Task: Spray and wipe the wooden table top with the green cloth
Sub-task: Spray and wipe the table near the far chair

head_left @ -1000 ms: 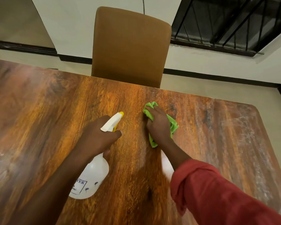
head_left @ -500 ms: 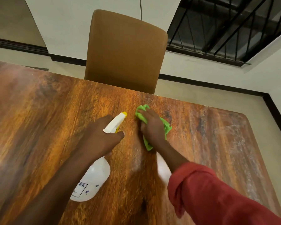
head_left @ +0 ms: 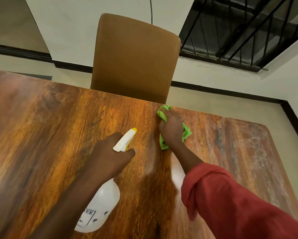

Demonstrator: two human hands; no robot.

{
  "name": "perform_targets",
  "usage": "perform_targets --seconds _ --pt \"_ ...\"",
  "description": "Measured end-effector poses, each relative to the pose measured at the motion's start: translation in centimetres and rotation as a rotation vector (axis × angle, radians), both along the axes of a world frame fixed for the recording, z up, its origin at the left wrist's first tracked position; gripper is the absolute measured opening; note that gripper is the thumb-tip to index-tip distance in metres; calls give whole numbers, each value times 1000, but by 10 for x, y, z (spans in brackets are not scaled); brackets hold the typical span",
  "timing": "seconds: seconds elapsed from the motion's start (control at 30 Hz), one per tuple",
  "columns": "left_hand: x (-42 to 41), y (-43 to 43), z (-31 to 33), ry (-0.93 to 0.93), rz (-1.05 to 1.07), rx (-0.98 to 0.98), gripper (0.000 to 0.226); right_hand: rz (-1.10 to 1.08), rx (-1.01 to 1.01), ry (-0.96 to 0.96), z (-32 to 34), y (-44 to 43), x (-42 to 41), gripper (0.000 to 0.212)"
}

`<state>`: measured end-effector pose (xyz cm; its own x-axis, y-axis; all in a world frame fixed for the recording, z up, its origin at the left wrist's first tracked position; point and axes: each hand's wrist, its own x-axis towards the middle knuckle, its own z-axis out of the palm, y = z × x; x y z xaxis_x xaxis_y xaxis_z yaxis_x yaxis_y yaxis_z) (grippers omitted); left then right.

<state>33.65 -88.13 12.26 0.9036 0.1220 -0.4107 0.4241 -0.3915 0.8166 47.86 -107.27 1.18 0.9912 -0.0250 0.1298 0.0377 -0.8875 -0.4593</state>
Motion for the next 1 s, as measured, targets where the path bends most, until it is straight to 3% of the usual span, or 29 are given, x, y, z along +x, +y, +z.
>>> perform_targets --seconds 0.1,0.27,0.43,0.5,0.67,0.87,1.0 --pt "-4 3 -1 20 21 -26 24 1 6 -9 2 18 15 46" --pt "-6 -2 -3 17 1 39 18 313 -24 -34 -2 27 -11 46" --pt "-15 -3 -2 85 52 -80 33 -4 -39 -35 6 14 39 39" --pt "-15 3 -5 99 55 -91 38 28 -29 -10 8 38 39 41" --pt "-9 1 -4 92 69 -101 27 358 -49 6 0 70 1 49" --pt "-20 6 -13 165 86 -183 47 22 -36 -39 2 25 23 45" --pt "-35 11 -20 178 113 -208 41 178 -22 -17 -3 61 -24 50"
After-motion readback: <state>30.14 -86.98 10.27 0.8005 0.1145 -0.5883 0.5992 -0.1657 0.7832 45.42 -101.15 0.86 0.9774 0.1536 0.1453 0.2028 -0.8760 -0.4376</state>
